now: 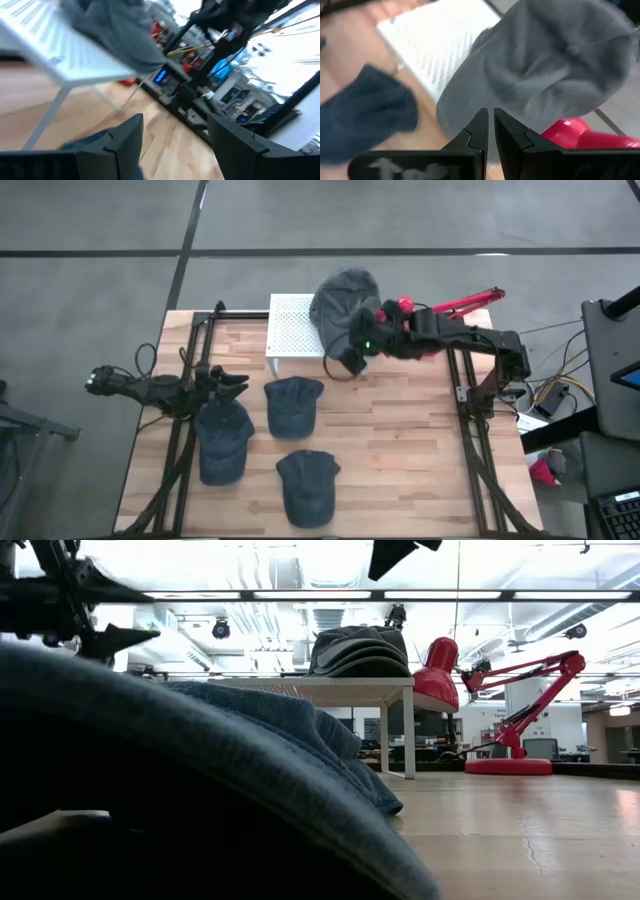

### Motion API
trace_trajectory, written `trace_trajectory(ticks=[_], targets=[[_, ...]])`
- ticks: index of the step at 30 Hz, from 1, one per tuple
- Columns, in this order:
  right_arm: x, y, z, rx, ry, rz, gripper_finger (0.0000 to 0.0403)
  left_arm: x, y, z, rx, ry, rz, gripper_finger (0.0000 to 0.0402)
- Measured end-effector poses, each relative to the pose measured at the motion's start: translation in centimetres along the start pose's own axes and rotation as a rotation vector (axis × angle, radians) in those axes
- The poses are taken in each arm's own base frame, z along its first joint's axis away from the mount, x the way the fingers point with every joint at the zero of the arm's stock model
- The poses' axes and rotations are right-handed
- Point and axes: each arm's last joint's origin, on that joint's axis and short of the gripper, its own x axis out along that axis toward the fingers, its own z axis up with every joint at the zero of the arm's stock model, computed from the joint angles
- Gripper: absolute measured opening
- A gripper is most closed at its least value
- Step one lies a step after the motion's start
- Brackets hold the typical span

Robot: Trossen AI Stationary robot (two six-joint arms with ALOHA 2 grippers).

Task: Pick & Place hat
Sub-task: Put the left black cap on the shelf

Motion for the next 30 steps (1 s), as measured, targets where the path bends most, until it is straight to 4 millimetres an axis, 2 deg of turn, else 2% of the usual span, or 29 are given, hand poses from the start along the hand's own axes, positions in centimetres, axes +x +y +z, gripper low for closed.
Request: trace_trajectory(ticks=[7, 15, 22, 30], targets=[[-1.0, 1.4, -4.2, -0.047, 0.024, 0.053, 0.0027, 0.0, -1.4, 1.6, 0.076, -0.033, -0.083, 0.0223], [-3.0, 0.9, -8.7, 0.046, -0.157, 0.242, 0.0027, 0.8, -3.6, 3.7, 0.153, 0.093, -0.004, 0.0223], [-3.5, -0.6, -12.3, 0.137, -0.277, 0.429, 0.0027, 2.0, -5.6, 5.1, 0.155, 0.343, 0.187, 0.0223], [-2.8, -2.0, -15.5, 0.195, -0.354, 0.568, 0.0027, 3.4, -8.8, 7.1, 0.125, 0.612, 0.493, 0.0223]])
